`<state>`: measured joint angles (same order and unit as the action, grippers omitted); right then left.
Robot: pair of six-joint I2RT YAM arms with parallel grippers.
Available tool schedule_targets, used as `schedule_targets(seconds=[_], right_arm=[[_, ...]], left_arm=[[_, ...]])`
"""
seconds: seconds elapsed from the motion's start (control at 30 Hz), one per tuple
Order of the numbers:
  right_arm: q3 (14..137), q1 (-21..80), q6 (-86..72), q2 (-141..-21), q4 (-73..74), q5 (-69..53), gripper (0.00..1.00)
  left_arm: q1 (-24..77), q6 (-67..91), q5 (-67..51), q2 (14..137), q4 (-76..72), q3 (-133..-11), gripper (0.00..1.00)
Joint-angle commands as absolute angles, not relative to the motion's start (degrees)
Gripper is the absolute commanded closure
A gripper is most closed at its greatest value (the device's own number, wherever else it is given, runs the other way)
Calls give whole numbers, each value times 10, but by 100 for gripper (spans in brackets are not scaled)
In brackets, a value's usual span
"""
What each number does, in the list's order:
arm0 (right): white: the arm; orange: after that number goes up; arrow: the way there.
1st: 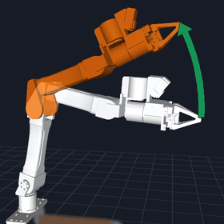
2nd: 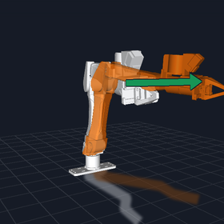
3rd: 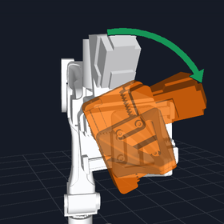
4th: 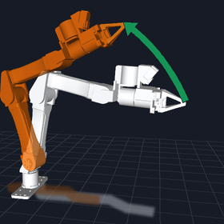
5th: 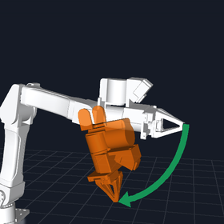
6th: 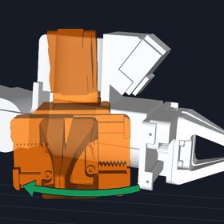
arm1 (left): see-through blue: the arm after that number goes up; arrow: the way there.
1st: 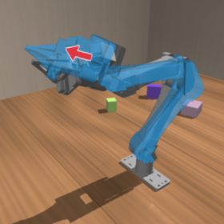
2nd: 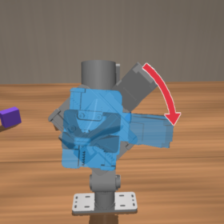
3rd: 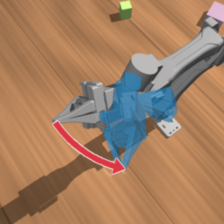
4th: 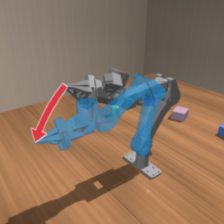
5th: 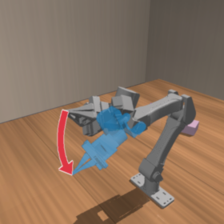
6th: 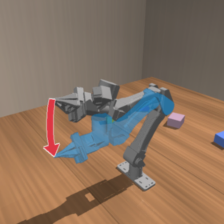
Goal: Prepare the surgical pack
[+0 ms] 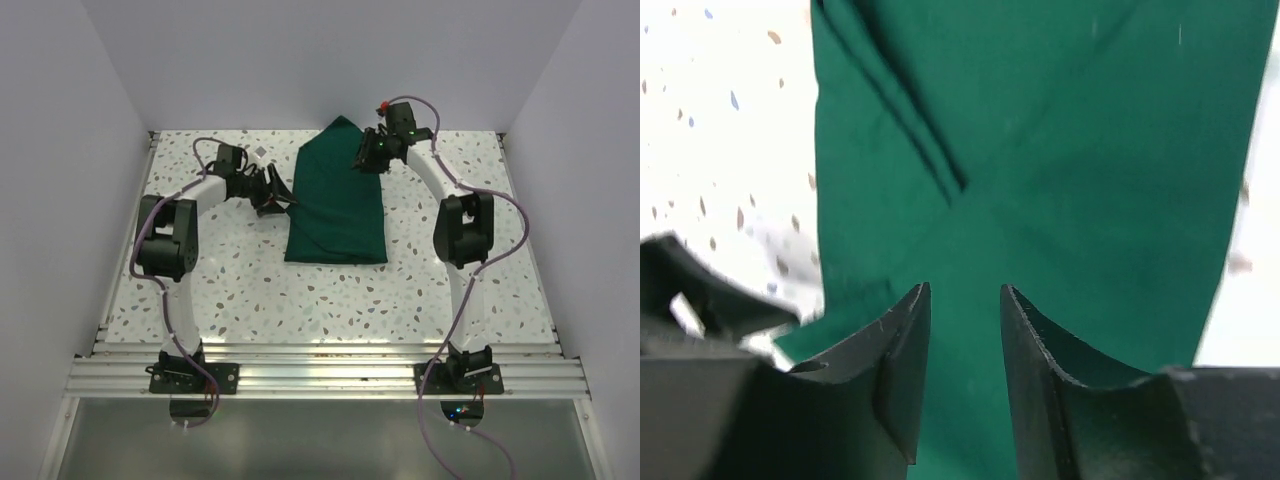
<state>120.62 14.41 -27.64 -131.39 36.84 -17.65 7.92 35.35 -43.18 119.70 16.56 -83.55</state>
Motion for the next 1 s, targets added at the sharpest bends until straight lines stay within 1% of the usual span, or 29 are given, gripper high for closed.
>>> schedule_targets(seconds=[0.0,0.1,0.13,0.17,0.2,0.23,0.3,0.33,0.5,0.53,0.63,0.77,0.83,0.87,0.9,0.93,0.97], right_arm=[[1269,141,-296,-1355,303,-184,63],[1316,138,-299,-1399,292,-182,64],[1323,139,-301,-1406,286,-181,65],[1326,138,-305,-1421,274,-181,68],[1332,137,-315,-1428,255,-183,72],[1337,134,-322,-1435,248,-184,79],[1347,131,-350,-1459,229,-178,93],[1352,125,-362,-1469,221,-180,93],[1377,109,-409,-1518,220,-156,95],[1375,100,-412,-1520,220,-142,95],[1365,82,-417,-1521,228,-109,95],[1384,59,-421,-1528,232,-119,94],[1395,59,-415,-1526,229,-127,92],[1403,59,-411,-1523,227,-135,89],[1404,60,-411,-1521,226,-138,86],[1403,61,-411,-1513,227,-137,82],[1396,60,-413,-1507,222,-136,71]], left_arm=[[79,360,-464,1199,131,-839,38],[79,366,-474,1204,121,-838,54],[79,368,-475,1206,120,-838,63],[79,367,-477,1211,120,-839,67],[79,368,-479,1214,120,-841,70],[79,367,-481,1219,120,-841,76],[79,367,-484,1225,120,-843,81],[79,367,-485,1227,121,-844,85],[79,369,-490,1246,127,-846,91],[79,367,-489,1249,133,-846,94],[79,355,-483,1252,146,-846,99],[77,340,-468,1255,165,-851,100],[76,326,-450,1247,180,-856,100],[76,319,-428,1244,184,-862,97],[74,316,-420,1241,193,-868,86],[73,314,-412,1237,197,-875,79],[72,310,-392,1235,202,-894,70]])
